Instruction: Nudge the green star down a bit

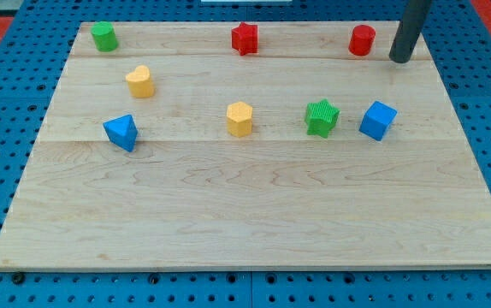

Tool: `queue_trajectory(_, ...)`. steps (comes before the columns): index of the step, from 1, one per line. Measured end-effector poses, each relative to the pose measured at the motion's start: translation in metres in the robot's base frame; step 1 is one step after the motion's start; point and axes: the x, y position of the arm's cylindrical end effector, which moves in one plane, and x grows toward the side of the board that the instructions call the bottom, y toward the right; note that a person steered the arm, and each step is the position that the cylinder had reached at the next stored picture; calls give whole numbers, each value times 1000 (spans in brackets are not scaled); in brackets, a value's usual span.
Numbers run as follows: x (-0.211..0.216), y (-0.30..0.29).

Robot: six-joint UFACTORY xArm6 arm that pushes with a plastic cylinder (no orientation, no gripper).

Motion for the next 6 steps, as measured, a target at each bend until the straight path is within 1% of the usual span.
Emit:
queue_trajectory(1, 42, -28)
queue_trajectory(2, 65, -72)
queue_trajectory(3, 64, -106)
queue_trajectory(4, 56, -157)
queue_trajectory(5, 96, -176)
queue_trajectory(6, 106, -220)
